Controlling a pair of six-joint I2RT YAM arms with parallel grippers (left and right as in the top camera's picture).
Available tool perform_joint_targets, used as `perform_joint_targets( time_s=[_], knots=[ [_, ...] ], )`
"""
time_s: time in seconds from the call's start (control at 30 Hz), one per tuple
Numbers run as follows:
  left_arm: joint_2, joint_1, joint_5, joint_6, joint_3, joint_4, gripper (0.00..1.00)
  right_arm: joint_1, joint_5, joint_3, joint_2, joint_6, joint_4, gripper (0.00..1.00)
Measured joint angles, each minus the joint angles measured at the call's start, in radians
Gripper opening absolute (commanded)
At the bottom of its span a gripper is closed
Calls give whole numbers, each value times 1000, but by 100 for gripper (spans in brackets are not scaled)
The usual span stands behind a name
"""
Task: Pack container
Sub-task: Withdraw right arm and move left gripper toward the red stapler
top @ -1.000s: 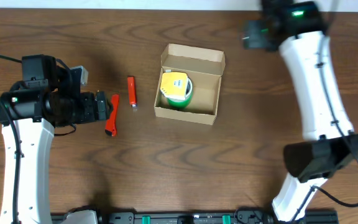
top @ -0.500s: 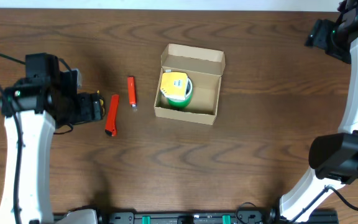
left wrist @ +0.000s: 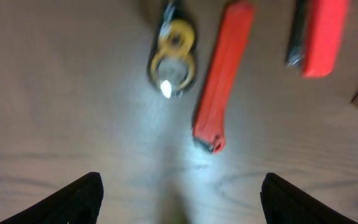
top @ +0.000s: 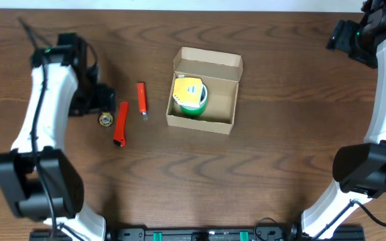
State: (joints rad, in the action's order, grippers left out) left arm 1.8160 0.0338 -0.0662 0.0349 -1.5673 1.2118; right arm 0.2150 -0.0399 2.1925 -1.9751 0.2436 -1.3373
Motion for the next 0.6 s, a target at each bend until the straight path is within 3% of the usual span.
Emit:
perform_joint_targets(
  time_s=[0.2, 0.6],
  knots=[
    [118, -103, 32, -13, -150, 8, 82, 0, 0, -13, 0, 0, 11, 82],
    [281, -158, -32, -6, -165, -61, 82, 0, 1, -35, 0, 0, 23, 82]
  ],
)
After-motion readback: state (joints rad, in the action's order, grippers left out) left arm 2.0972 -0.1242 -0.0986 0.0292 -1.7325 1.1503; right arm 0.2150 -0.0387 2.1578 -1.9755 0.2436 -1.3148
